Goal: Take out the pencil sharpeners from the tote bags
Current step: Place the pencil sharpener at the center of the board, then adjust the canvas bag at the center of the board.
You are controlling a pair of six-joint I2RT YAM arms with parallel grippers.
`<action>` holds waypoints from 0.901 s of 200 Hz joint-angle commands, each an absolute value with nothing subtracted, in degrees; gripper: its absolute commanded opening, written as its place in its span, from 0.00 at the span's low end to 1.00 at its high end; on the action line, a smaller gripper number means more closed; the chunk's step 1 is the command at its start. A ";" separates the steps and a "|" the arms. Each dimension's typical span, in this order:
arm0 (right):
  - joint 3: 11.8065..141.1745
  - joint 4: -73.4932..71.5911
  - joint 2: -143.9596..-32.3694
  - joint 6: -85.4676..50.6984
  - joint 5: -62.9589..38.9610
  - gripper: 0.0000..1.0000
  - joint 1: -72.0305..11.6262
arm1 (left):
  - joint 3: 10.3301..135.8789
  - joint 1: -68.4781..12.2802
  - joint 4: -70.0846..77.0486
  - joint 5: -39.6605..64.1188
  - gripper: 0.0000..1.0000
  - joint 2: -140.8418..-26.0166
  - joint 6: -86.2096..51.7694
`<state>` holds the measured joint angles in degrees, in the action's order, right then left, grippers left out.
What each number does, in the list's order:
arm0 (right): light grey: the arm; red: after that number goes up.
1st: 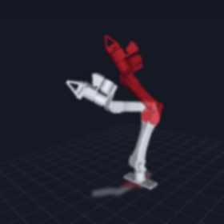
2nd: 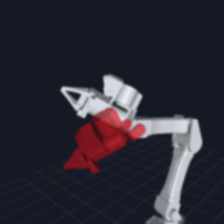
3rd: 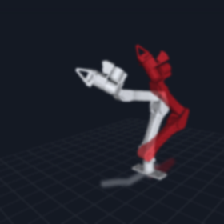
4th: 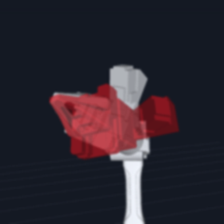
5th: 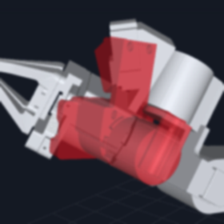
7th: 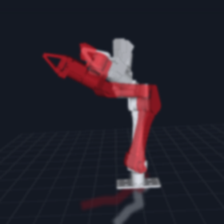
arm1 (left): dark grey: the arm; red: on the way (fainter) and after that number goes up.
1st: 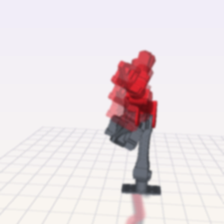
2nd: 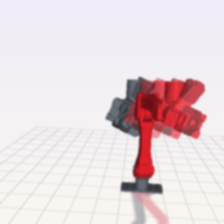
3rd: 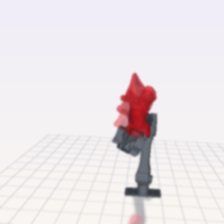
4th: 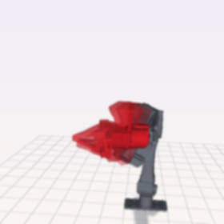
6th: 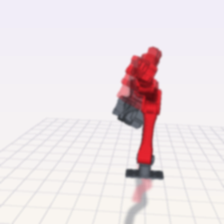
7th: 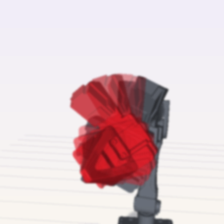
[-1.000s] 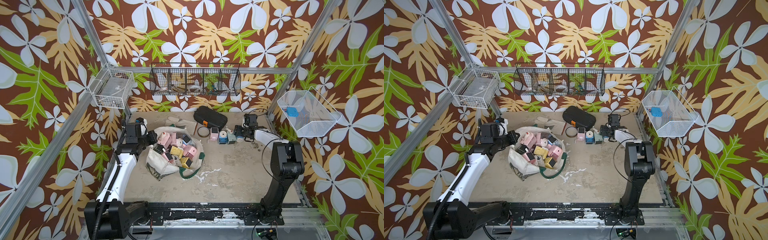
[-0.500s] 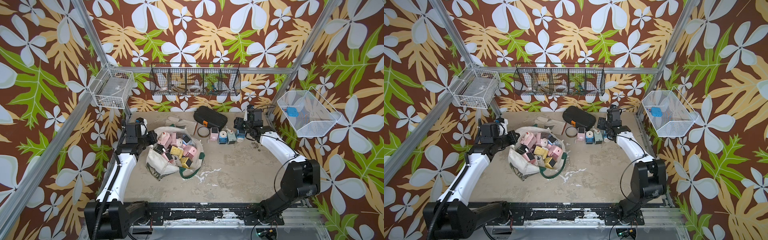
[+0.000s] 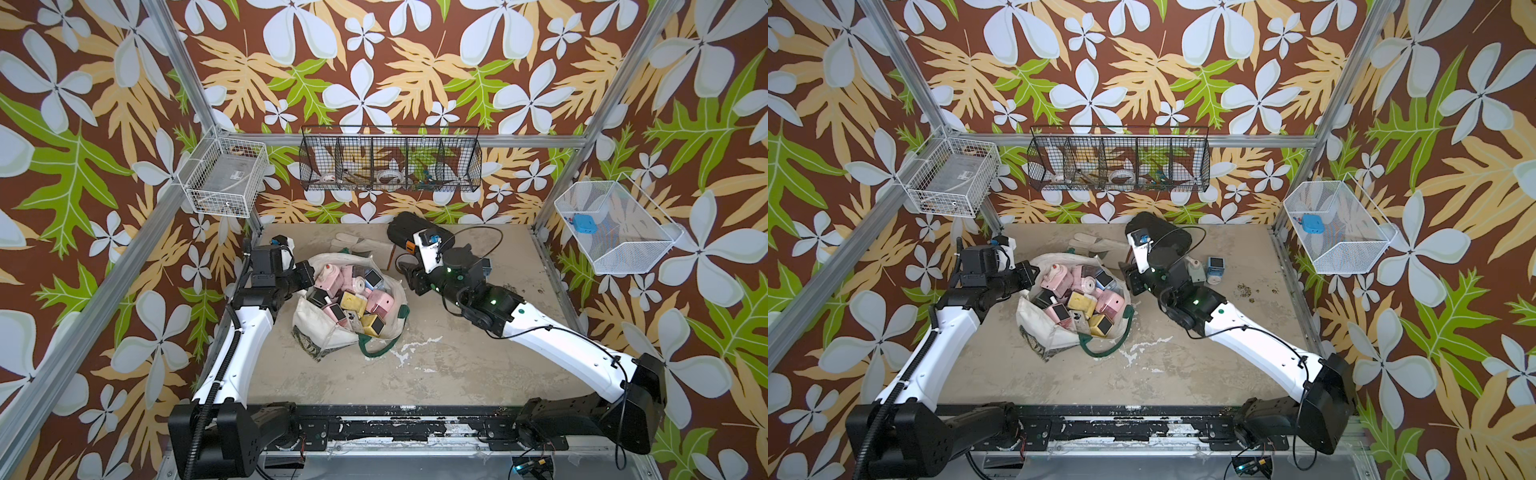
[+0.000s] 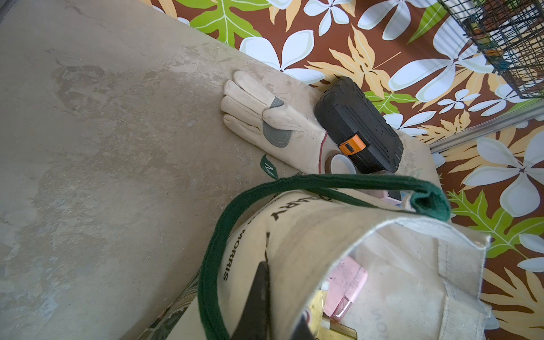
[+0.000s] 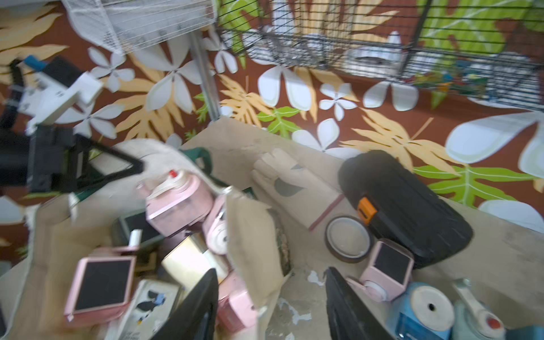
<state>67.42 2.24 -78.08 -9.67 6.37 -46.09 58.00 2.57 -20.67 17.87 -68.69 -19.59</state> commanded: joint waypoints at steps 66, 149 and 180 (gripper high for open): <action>63.03 -2.91 -88.31 -2.52 3.14 0.46 -58.58 | 58.62 2.64 -16.93 17.45 0.00 -68.12 -19.93; 64.20 -4.07 -100.51 -1.42 -0.75 0.44 -68.80 | 61.77 1.16 -15.65 18.53 0.00 -69.23 -21.00; 67.34 -5.67 -104.79 -2.19 -3.48 0.44 -69.36 | 65.73 -1.22 -15.95 18.68 0.00 -71.67 -20.28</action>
<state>65.56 -4.64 -102.78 -1.87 0.82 -69.10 62.57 -0.34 -22.20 16.78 -70.48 -19.20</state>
